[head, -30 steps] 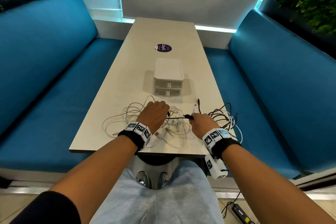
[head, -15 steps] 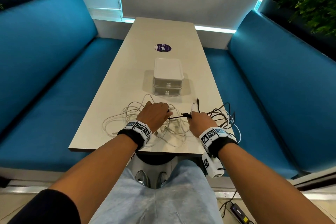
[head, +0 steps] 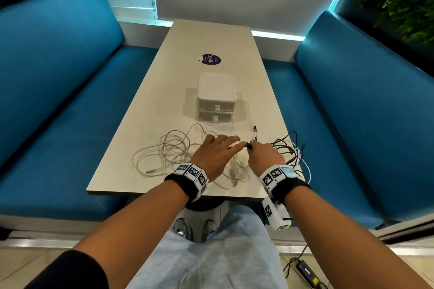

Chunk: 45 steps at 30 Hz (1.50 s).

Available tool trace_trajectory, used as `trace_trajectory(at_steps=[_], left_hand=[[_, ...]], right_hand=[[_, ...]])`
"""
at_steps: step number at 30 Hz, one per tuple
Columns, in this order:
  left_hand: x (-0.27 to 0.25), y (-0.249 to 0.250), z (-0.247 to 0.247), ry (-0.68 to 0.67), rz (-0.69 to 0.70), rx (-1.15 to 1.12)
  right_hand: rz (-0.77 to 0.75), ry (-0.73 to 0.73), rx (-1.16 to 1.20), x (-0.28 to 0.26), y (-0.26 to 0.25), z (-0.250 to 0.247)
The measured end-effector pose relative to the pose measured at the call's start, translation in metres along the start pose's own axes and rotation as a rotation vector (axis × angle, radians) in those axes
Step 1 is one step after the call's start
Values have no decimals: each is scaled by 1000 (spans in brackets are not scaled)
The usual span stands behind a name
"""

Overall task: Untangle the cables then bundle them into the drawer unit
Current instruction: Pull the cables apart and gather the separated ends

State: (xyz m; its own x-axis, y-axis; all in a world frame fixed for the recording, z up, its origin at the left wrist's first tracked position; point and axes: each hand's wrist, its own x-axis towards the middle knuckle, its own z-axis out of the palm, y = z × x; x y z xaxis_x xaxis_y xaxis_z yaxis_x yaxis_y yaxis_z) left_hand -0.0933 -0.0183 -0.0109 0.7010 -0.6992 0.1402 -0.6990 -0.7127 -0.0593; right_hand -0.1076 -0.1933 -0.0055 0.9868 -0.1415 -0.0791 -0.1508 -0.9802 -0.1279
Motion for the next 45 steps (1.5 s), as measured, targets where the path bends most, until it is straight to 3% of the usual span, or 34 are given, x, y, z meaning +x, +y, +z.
trace_trajectory(at_steps=[5, 10, 13, 19, 25, 32, 40, 45], left_hand=[[2, 1, -6, -15, -70, -168], [-9, -11, 0, -9, 106, -73], [-15, -14, 11, -78, 124, -44], [-16, -26, 19, -133, -36, -163], [-17, -31, 22, -94, -76, -78], [-21, -39, 27, -158, -90, -25], [1, -10, 13, 49, -240, 13], [24, 6, 16, 2, -226, -183]], right_hand=[[65, -4, 18, 0, 15, -3], [97, -32, 35, 3, 17, -4], [128, -36, 51, 6, 16, -4], [174, -50, -2, 8, 31, -8], [183, -64, -45, 5, 40, -11], [260, -53, -158, -2, 59, -16], [65, -64, -114, -1, 50, -2], [-57, 11, 88, -3, 49, -1]])
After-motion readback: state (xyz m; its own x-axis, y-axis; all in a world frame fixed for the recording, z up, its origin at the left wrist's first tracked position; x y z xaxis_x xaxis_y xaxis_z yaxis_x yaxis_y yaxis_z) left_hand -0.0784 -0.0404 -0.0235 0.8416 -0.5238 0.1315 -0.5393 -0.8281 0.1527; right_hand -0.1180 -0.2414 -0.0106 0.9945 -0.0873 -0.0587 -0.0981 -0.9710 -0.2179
